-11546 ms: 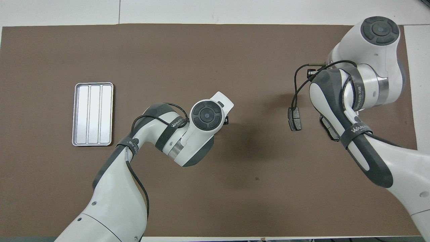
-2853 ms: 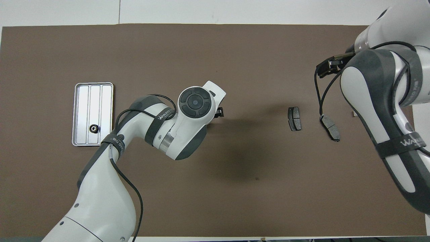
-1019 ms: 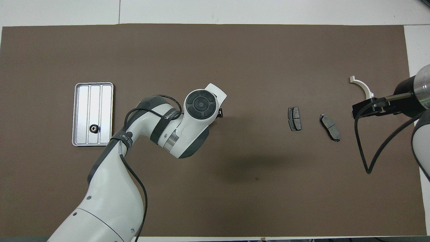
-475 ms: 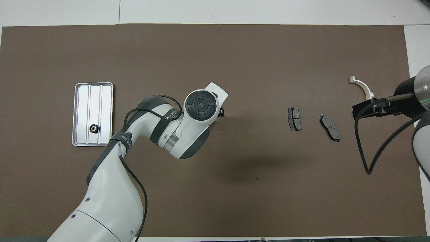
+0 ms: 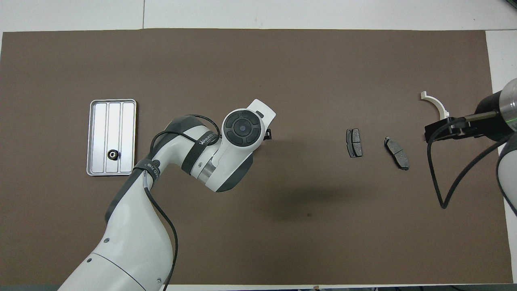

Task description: Pick bearing gear from pile to tray

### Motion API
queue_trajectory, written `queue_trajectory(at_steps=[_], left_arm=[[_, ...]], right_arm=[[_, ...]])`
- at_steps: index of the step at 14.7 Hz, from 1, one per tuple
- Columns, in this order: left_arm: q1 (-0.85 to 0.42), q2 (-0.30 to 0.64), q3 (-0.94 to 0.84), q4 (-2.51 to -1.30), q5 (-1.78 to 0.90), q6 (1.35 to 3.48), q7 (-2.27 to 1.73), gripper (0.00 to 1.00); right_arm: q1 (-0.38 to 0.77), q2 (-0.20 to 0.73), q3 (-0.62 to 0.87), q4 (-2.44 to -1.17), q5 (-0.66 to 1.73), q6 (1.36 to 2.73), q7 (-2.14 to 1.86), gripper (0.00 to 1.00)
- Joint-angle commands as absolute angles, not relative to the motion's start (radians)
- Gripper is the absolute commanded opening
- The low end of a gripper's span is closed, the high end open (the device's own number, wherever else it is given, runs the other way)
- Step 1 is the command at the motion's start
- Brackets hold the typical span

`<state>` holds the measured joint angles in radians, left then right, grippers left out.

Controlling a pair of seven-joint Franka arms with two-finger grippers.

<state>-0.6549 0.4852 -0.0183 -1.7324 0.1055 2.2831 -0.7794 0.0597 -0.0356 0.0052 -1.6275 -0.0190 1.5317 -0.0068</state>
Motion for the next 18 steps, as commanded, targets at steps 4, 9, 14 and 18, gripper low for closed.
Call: queue_trajectory(at_steps=[4, 9, 14, 18], left_arm=[[-0.675, 0.474, -0.003, -1.764, 0.126, 2.299, -0.788, 1.0], [-0.676, 0.465, -0.005, -1.793, 0.126, 2.313, -0.788, 1.0], [-0.678, 0.462, -0.006, -1.795, 0.126, 2.312, -0.79, 1.0], [-0.678, 0.462, -0.006, -1.798, 0.126, 2.309, -0.792, 0.93]], right_arm=[[0.006, -0.04, 0.054, -1.64, -0.003, 1.552, -0.032, 1.0], [0.006, -0.043, 0.057, -1.641, -0.003, 1.552, -0.031, 1.0], [0.011, -0.049, 0.057, -1.649, -0.003, 1.552, -0.025, 1.0], [0.012, -0.051, 0.057, -1.651, -0.002, 1.554, -0.023, 1.0]])
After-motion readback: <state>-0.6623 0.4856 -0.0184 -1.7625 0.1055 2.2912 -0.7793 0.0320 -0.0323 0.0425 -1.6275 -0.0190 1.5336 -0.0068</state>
